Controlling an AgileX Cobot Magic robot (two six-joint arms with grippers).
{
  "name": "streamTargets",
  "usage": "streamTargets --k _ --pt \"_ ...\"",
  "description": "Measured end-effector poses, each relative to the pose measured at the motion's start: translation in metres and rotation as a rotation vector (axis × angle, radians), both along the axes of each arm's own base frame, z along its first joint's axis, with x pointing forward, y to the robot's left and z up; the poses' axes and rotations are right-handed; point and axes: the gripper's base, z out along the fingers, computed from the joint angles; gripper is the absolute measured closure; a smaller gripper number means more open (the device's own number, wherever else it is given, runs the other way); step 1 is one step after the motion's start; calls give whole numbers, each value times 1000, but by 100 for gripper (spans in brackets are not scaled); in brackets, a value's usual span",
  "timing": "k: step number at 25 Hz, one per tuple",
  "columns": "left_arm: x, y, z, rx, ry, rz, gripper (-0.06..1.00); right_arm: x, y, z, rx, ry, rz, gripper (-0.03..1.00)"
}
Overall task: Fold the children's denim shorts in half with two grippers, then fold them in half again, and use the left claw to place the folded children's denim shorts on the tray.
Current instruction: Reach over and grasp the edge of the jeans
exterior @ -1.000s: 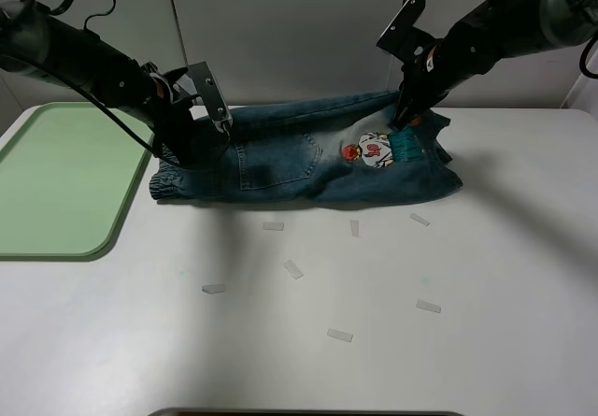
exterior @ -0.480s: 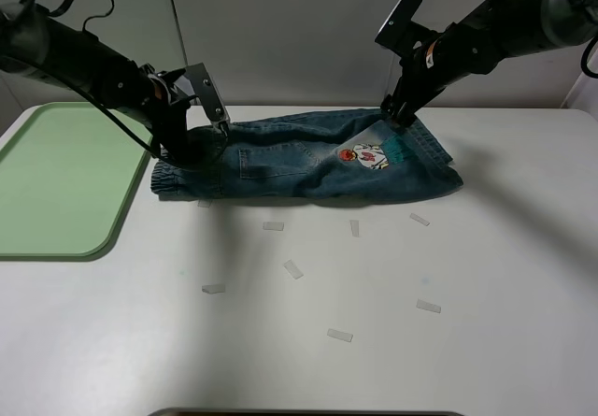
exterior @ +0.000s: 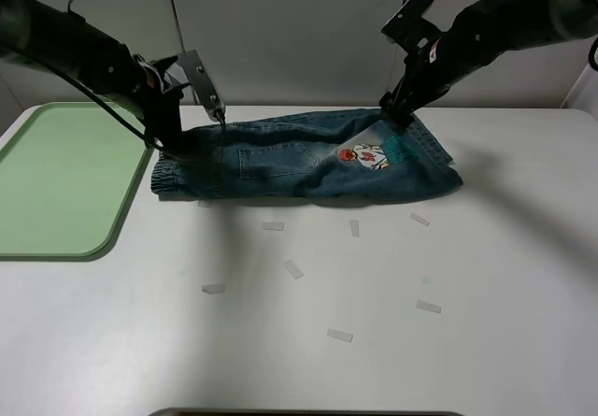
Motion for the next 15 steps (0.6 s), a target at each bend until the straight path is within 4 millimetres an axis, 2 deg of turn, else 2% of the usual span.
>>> streamTargets --k 6,15 --pt "-25 15 56 -86 74 237 -5 -21 -3 29 109 124 -120 27" --pt "-73 34 119 -221 173 529 -3 -62 -8 81 211 273 -240 27"
